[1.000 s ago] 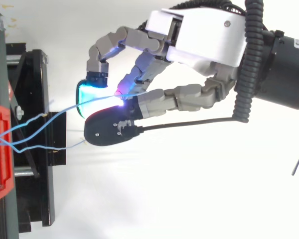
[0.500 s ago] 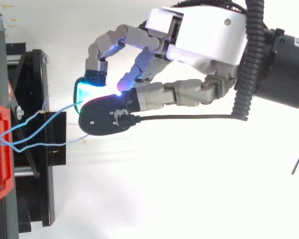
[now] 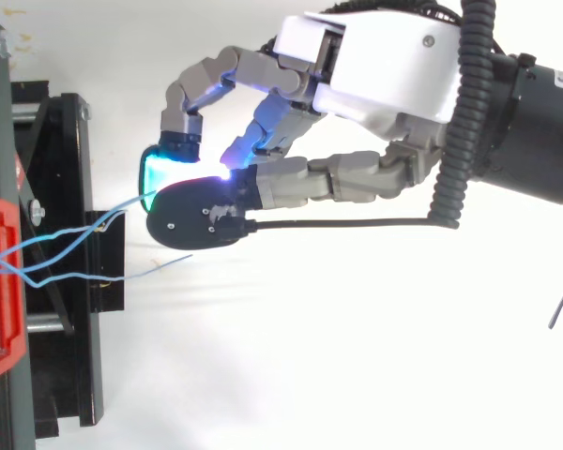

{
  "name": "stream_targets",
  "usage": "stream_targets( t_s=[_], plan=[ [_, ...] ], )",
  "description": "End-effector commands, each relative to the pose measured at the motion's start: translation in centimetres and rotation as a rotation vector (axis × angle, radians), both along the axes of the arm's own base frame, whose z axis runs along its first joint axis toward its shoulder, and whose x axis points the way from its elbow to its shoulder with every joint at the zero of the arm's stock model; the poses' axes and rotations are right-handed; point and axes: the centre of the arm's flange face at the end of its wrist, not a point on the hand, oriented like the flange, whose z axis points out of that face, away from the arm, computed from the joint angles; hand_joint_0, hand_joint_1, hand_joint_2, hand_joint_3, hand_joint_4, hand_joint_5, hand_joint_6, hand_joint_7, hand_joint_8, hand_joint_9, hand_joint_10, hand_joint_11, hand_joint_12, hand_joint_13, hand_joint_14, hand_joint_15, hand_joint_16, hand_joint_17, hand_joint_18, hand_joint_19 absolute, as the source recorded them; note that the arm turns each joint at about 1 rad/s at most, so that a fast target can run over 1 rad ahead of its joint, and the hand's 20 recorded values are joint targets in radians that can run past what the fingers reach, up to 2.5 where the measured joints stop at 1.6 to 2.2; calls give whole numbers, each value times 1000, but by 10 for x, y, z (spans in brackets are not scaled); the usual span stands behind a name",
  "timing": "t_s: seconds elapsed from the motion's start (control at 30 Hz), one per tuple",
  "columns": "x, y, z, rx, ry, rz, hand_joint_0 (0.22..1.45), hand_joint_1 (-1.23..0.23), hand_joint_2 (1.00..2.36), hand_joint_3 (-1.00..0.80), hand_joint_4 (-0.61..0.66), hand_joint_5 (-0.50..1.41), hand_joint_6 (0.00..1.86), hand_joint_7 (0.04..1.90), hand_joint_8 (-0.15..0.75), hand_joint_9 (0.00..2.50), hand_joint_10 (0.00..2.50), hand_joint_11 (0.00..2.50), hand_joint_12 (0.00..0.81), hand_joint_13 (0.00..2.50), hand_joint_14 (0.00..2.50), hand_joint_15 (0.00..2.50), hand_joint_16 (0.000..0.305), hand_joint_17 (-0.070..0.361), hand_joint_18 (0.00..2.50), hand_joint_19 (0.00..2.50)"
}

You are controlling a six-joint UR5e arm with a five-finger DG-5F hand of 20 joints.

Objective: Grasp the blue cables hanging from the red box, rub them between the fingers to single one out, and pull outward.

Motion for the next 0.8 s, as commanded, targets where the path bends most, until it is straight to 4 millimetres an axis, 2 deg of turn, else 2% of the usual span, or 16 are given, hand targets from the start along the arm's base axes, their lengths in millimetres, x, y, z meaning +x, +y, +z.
stream_targets(
  t_s=[0.0,0.33,0.77],
  plan=[
    [0,0,-1,0,1,0,587,-748,1014,-107,113,-137,883,964,318,1102,22,703,404,993,22,590,53,120,857,555],
    [0,0,0,0,1,0,609,-818,1016,-142,121,-147,889,976,301,1066,23,724,381,962,22,597,53,119,817,548],
    [0,0,-1,0,2,0,613,-846,1009,-378,119,-157,889,929,279,1038,22,729,359,936,25,607,50,111,785,569]
  ],
)
